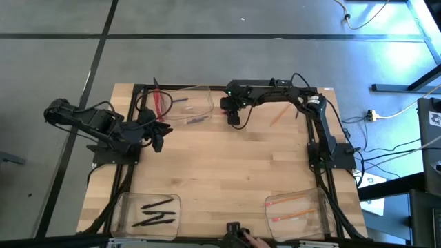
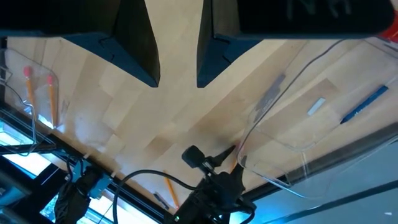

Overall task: Sort crayons/erasers/pens/pencils in bins
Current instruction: Put the yellow pencil into the bottom right transparent bin

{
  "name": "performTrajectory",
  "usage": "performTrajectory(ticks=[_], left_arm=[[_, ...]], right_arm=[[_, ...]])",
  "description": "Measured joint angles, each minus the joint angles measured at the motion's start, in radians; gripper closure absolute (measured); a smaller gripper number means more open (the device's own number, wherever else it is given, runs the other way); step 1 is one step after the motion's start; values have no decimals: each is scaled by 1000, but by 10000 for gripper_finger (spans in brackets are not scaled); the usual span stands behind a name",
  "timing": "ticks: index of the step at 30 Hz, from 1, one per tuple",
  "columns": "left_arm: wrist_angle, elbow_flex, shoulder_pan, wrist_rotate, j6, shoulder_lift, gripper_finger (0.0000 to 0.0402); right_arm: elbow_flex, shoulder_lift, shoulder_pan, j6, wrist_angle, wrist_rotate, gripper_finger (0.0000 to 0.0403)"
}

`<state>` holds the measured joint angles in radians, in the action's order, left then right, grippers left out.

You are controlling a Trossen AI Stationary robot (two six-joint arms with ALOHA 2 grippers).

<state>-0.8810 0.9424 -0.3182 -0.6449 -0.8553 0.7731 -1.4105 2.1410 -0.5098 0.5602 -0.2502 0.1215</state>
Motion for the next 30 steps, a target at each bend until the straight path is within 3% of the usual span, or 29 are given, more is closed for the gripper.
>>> performTrajectory(ticks=[6,10,30], left_arm=[[0,0,0,-1,2,0,305],[0,0,0,-1,2,0,305],[0,0,0,-2,2,0,305]], right_arm=[[0,0,-8,2,-15,21,240],[0,0,-24,26,-30,144,240],[-5,10,-24,21,-115,146,246]])
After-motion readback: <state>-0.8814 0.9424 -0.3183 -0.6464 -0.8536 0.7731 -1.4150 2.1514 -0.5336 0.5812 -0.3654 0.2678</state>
